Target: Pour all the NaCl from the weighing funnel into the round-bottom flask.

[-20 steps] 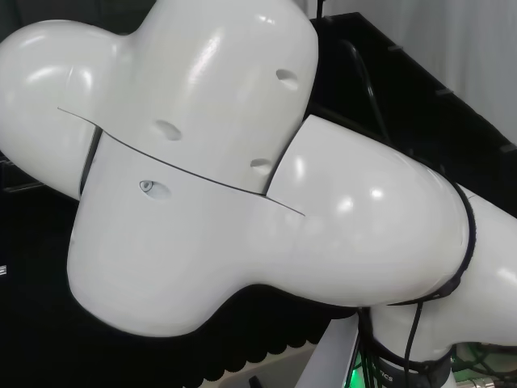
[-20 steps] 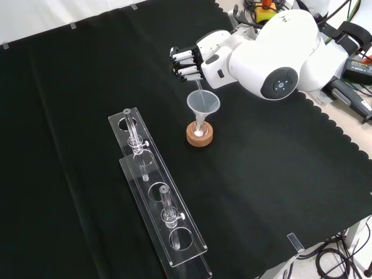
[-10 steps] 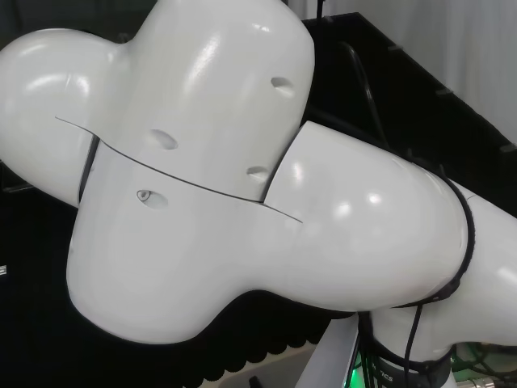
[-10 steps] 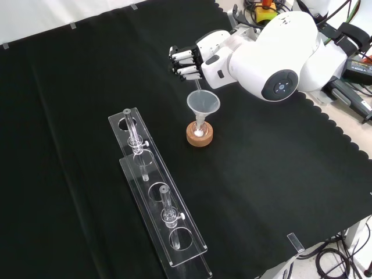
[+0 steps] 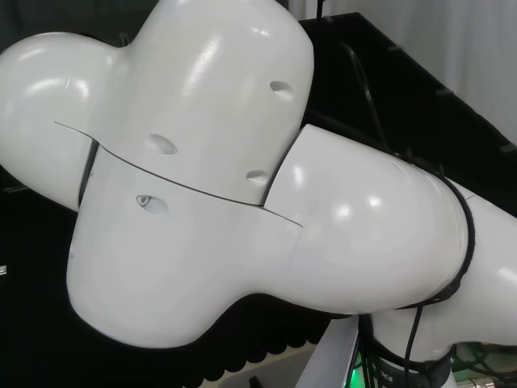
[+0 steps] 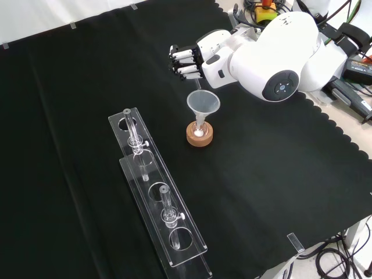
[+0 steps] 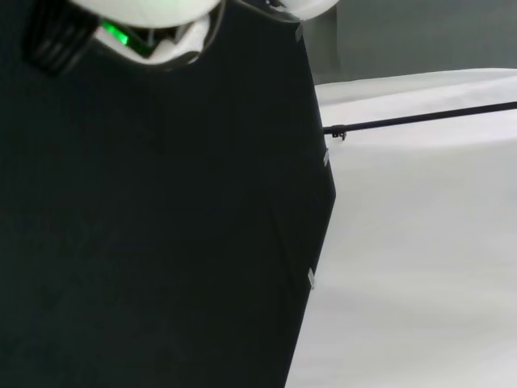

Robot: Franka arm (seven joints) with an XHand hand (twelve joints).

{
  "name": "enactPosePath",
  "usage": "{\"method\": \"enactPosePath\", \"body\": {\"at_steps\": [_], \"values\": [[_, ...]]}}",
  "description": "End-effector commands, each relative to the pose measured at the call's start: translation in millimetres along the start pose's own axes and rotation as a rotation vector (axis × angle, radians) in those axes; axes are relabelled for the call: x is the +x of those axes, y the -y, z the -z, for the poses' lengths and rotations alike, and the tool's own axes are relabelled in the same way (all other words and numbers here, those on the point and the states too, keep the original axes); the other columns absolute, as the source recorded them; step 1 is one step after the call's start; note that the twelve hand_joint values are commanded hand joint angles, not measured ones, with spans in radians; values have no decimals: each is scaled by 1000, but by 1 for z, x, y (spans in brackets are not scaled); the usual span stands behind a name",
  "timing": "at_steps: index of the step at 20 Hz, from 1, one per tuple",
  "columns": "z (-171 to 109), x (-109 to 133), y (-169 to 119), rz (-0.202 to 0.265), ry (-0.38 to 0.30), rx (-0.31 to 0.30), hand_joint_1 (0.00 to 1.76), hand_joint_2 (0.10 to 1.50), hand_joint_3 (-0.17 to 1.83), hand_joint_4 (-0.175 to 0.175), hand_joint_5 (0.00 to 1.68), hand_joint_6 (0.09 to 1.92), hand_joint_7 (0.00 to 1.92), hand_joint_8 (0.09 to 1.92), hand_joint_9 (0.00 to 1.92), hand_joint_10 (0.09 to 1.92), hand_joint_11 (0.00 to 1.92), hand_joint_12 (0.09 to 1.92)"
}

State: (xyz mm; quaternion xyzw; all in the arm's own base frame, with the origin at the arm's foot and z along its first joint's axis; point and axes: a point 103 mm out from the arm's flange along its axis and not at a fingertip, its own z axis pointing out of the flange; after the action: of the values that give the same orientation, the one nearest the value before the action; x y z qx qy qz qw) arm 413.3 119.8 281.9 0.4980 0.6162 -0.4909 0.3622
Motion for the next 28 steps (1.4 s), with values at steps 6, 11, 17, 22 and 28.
{"method": "enactPosePath", "body": {"at_steps": [6, 11, 17, 22, 28], "values": [[0, -3, 0, 5, -47, 6, 1121, 629, 719, 175, 1257, 732, 621, 597, 923, 369, 681, 1170], [-4, -14, 1, 6, -131, 4, 1121, 629, 719, 175, 1257, 732, 620, 598, 923, 368, 682, 1167], [-7, -26, 2, 12, -234, 26, 1121, 629, 719, 175, 1257, 731, 619, 598, 926, 368, 690, 1163], [-6, -30, 2, 15, -299, 40, 1121, 629, 719, 175, 1258, 730, 619, 599, 927, 367, 694, 1159], [-10, -33, 1, 21, -395, 54, 1121, 629, 720, 175, 1259, 729, 618, 600, 928, 366, 697, 1155]]}}
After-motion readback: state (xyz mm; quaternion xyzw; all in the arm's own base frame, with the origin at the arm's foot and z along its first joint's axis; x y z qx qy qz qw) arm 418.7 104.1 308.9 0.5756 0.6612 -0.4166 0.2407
